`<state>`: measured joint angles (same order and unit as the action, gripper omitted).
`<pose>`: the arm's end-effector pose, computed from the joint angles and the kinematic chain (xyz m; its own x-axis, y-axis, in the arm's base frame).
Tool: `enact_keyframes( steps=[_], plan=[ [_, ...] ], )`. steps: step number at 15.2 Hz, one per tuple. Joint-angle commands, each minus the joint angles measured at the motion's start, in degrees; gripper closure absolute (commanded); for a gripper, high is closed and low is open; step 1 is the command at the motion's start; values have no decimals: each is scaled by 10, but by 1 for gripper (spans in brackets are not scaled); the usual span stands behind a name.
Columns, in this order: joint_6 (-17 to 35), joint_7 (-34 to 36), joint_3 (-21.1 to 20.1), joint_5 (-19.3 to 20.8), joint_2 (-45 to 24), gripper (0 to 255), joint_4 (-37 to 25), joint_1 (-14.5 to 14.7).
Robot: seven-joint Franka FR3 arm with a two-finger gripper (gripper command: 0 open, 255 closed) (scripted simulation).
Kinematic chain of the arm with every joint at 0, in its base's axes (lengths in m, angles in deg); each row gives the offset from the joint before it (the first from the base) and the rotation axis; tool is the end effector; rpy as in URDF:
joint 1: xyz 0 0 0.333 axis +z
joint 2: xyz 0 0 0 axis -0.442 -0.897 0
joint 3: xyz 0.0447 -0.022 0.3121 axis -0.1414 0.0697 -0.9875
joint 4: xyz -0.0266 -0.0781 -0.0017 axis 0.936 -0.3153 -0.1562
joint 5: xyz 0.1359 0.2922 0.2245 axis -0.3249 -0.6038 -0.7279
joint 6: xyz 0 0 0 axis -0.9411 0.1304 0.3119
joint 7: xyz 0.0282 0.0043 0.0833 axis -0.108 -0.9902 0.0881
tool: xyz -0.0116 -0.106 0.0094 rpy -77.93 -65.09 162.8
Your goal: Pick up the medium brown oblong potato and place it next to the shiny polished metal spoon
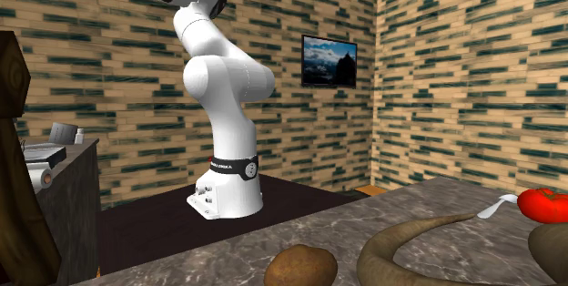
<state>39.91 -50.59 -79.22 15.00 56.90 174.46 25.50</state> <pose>0.3000 -0.0306 0.6492 0.9735 0.0812 0.2138 0.0817 -0.9966 0.0066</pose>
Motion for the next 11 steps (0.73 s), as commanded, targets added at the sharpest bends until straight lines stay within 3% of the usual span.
enact_keyframes(
  steps=[1,11],
  plan=[
    [0,0,0,0,0,0,0,0],
    [136,-120,52,54,43,0,202,13]
  ],
)
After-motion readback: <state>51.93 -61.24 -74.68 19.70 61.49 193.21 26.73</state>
